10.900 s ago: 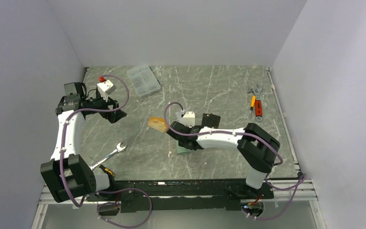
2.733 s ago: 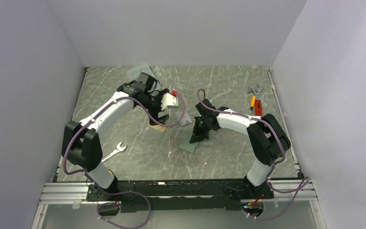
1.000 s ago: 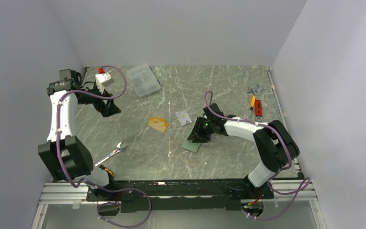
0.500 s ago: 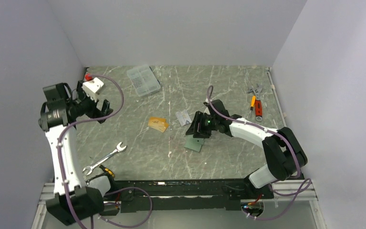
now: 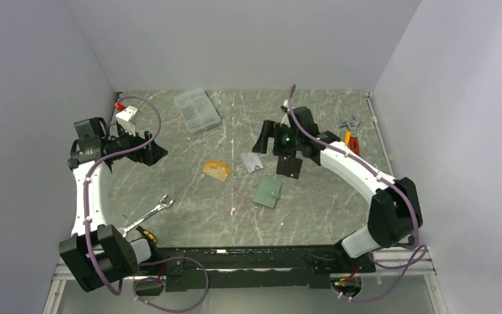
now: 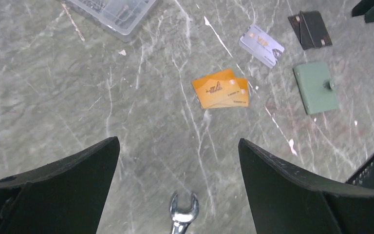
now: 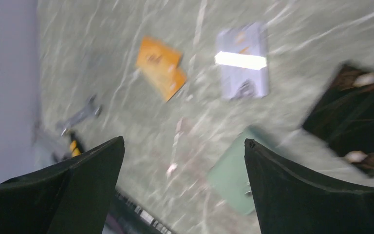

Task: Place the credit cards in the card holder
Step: Reset both arms

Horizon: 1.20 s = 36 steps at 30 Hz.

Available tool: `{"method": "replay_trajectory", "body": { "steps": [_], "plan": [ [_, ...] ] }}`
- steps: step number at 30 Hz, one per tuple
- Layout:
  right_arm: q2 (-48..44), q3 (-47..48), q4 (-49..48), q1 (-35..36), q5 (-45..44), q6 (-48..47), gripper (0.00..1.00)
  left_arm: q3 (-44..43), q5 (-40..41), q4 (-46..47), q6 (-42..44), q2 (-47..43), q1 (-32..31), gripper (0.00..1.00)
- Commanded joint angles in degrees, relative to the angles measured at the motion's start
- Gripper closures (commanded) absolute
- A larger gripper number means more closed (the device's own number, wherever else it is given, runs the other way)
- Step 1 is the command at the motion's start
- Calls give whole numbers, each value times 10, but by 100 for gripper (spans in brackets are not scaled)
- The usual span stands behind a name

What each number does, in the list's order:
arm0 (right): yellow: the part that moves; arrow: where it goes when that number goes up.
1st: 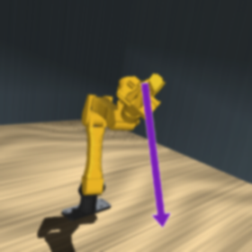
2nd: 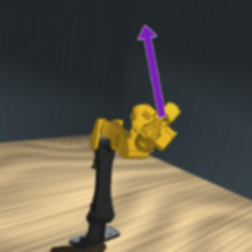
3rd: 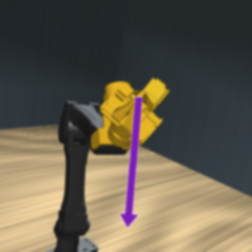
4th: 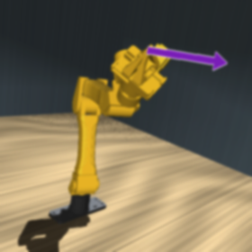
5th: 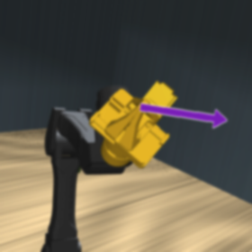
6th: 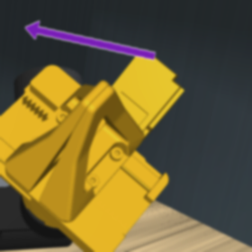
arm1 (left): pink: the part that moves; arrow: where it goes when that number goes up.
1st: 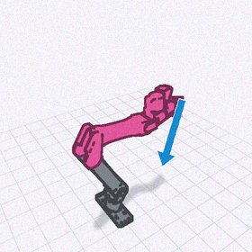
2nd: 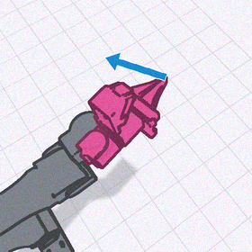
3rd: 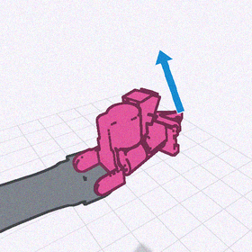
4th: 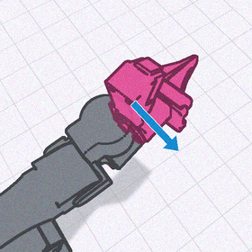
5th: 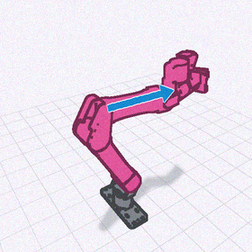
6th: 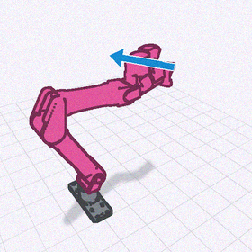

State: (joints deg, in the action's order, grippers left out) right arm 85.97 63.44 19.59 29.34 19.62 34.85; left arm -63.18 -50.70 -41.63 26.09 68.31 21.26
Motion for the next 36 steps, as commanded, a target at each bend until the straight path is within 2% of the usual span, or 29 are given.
{"method": "replay_trajectory", "body": {
  "steps": [1, 6, 10, 14, 19, 22, 28, 33, 36],
  "plan": [
    [-42, 38, 57, -42, -214, -72, 3, 83, -23, 198, -133, -22, -8, 1],
    [-104, -88, -95, -80, -468, -152, 0, 186, 58, 363, -167, -32, -24, 1],
    [-113, -153, -177, -120, -591, -204, 0, 250, 80, 480, -180, -16, -28, 1],
    [-119, -210, -258, -178, -596, -219, 0, 296, 99, 580, -198, 12, -31, 1],
    [-134, -317, -426, -227, -553, -242, 1, 346, 108, 694, -195, 46, -36, 1],
    [-126, -374, -527, -245, -528, -252, 1, 372, 119, 765, -201, 67, -39, 1],
    [-101, -437, -657, -270, -499, -258, 1, 408, 135, 896, -244, 108, -45, 1],
    [-58, -477, -758, -275, -494, -253, 2, 389, 174, 848, -216, 110, -73, 1],
    [-48, -470, -755, -275, -462, -269, 0, 397, 190, 861, -217, 103, -75, 1]
  ]
}}
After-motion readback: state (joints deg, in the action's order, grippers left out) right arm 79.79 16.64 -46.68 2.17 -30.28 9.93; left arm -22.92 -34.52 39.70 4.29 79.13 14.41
